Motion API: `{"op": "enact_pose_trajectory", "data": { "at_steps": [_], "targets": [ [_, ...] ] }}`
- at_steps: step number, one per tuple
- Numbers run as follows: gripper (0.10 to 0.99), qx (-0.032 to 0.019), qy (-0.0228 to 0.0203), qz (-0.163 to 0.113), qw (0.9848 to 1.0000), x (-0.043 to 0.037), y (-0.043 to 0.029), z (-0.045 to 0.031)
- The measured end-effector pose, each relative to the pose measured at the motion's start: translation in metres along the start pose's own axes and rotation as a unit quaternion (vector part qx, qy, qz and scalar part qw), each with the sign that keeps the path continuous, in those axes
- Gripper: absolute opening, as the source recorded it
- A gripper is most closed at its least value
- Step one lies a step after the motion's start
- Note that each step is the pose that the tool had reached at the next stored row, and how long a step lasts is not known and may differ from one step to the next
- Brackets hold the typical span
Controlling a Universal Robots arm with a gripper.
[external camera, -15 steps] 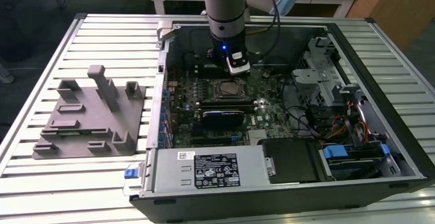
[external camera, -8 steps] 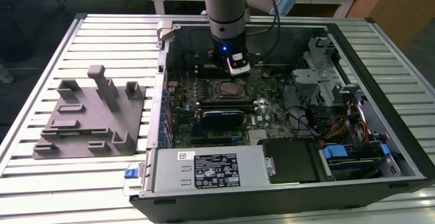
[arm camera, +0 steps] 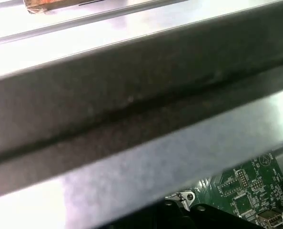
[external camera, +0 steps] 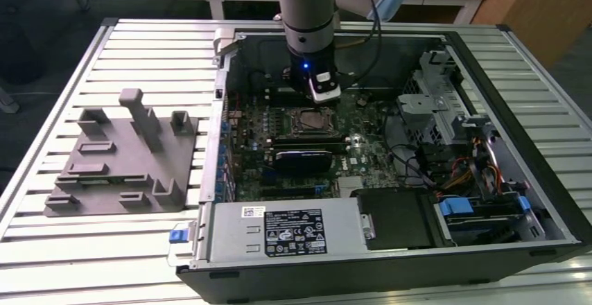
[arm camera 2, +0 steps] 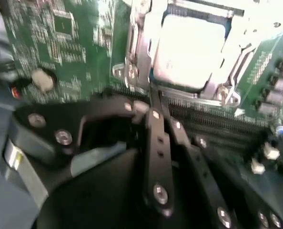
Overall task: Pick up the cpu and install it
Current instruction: 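Install the first cpu locking lever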
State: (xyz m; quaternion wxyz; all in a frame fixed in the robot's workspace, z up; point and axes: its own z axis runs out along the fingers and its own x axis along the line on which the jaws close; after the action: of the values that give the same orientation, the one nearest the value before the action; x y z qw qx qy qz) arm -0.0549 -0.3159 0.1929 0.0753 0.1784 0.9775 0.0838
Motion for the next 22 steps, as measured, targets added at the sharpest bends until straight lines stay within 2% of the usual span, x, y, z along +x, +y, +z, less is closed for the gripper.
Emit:
{"op": "enact_pose_trajectory", "data": {
  "at_steps": [3,10,18,20,22],
  "targets": [
    [0.106,-0.0010,0.0001,0.000,1.0000,-0.0003,0.0005,-0.0014],
    [0.106,-0.0007,0.0002,0.000,1.0000,-0.0024,0.0030,-0.0133],
    [0.106,-0.0005,0.0004,0.000,1.0000,-0.0026,0.0032,-0.0139],
    [0.106,0.0016,0.0010,0.000,1.0000,-0.0028,0.0032,-0.0139],
    [0.106,0.0080,0.0015,-0.001,1.0000,-0.0031,0.0029,-0.0139]
  ]
}}
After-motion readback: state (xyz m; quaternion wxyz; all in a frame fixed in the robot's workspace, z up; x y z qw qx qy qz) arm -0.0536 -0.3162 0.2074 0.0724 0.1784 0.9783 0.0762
